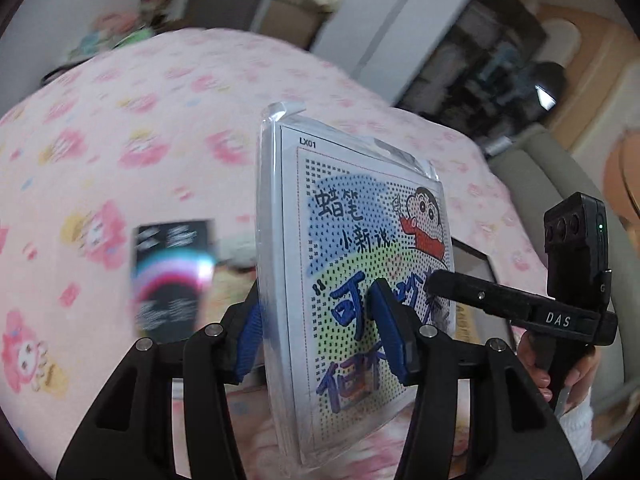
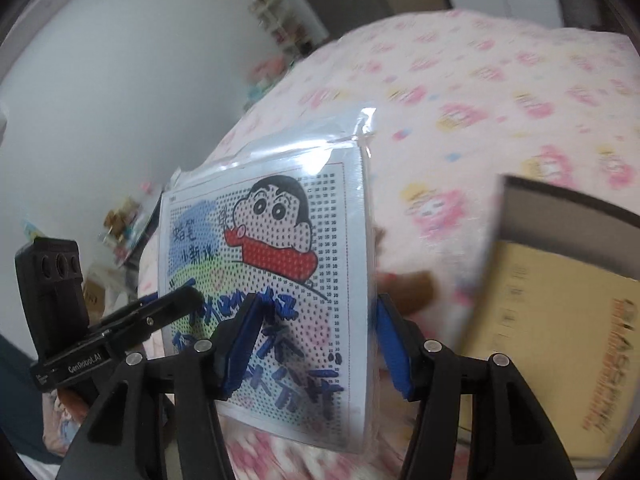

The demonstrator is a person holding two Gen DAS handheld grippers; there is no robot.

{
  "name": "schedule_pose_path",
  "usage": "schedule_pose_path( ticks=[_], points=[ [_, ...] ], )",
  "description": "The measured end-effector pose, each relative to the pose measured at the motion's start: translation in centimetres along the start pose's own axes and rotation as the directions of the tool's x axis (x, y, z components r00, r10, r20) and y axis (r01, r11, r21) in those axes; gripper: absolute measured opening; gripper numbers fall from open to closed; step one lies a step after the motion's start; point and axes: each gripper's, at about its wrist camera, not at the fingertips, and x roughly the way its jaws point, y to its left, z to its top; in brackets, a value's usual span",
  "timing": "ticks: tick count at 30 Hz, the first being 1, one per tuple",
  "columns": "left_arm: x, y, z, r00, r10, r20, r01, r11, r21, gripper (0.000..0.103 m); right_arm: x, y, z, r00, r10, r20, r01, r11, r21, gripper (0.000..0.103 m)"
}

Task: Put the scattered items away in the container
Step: 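Carry the Shin-chan bead-art kit in both grippers toward the black box, then lower the bead-art kit into the box with both grippers and release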

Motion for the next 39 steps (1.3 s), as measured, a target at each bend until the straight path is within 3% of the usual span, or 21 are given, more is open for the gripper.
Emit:
schedule_pose_path(
  ticks=[7,11,14,18,25,31,38,39],
  points=[
    [8.3,-12.0,0.3,0.988,-0.113,-0.107,0.127,0.983,0.135,0.052,-10.8,-10.3,-2.5,0.985,-0.158,0.067,0.148,0.98,0.132,0.053],
    [15.5,-16.8,-1.0,0.959,-0.145,-0.245,0.181,0.975,0.13,0.053,-12.8,-16.7,-3.7,0.969,-0.246,0.019,0.237,0.948,0.213,0.053],
    [19.8,-18.6,-1.9,0.933,-0.134,-0.333,0.179,0.978,0.108,0.055,-12.4,-21.3,-4.2,0.954,-0.297,-0.032,0.294,0.918,0.266,0.053],
    [22.0,-18.9,-2.8,0.922,-0.111,-0.372,0.158,0.982,0.101,0.057,-10.9,-23.2,-4.8,0.954,-0.295,-0.056,0.299,0.91,0.286,0.053],
    [24.5,-17.5,-3.9,0.896,-0.134,-0.423,0.162,0.986,0.029,0.058,-9.6,-25.8,-6.4,0.953,-0.284,-0.106,0.303,0.906,0.296,0.053],
    [25.2,-17.1,-4.4,0.893,-0.131,-0.43,0.153,0.988,0.016,0.058,-7.9,-25.0,-6.4,0.927,-0.354,-0.123,0.373,0.9,0.224,0.053],
    [26.1,-16.6,-5.3,0.871,-0.118,-0.477,0.139,0.99,0.008,0.058,-6.8,-24.0,-6.7,0.884,-0.446,-0.142,0.463,0.877,0.127,0.054],
    [26.1,-16.7,-5.4,0.87,-0.098,-0.483,0.125,0.992,0.024,0.054,-6.6,-24.0,-6.7,0.88,-0.454,-0.141,0.47,0.875,0.118,0.054]
  ],
)
